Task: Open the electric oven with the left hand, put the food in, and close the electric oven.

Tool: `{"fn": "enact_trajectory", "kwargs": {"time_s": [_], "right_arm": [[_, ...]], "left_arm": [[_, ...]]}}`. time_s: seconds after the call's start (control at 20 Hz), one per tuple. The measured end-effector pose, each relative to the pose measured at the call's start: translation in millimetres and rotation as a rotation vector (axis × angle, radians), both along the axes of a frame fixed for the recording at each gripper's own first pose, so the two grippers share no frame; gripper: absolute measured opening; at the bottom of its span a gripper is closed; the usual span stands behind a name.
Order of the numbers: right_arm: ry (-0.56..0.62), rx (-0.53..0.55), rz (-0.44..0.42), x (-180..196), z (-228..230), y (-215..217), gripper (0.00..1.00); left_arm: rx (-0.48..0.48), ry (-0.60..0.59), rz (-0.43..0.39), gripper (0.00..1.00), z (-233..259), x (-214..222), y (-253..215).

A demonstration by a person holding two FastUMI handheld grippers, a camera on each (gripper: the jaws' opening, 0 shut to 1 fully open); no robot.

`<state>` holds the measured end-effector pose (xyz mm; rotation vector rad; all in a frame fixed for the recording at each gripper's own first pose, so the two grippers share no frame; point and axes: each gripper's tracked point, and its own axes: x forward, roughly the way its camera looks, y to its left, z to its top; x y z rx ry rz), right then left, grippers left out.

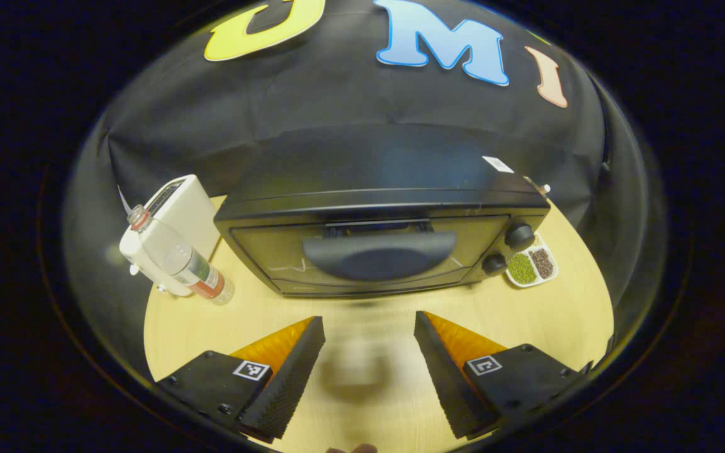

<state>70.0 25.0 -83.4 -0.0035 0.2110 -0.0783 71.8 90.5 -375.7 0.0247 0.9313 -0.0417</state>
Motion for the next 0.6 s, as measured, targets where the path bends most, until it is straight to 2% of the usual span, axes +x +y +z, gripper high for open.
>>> {"fn": "enact_trajectory", "kwargs": {"time_s": [0.2,0.25,0.35,0.45,0.5,0.6], "right_arm": [[-0.013,-0.019,0.015,-0.8,5.7,12.1,0.81],[-0.019,-0.025,0.022,-1.0,8.4,13.7,0.81],[-0.037,-0.037,0.036,-0.1,17.7,23.8,0.81],[-0.061,-0.032,0.051,-2.2,29.8,34.8,0.81],[-0.077,-0.023,0.059,-2.9,37.5,40.5,0.81],[-0.122,-0.014,0.072,-5.0,58.5,53.5,0.81]], "left_arm": [[-0.034,-0.134,-0.003,0.98,46.6,6.1,-4.3],[-0.05,-0.194,0.003,0.92,68.4,7.4,-7.2],[-0.082,-0.346,0.012,1.0,122.3,10.2,-11.1],[-0.112,-0.527,0.017,1.0,186.4,6.6,-10.9],[-0.114,-0.613,0.03,0.92,221.6,0.4,-6.2],[-0.1,-0.77,0.042,1.0,285.3,-22.0,4.0]]}}
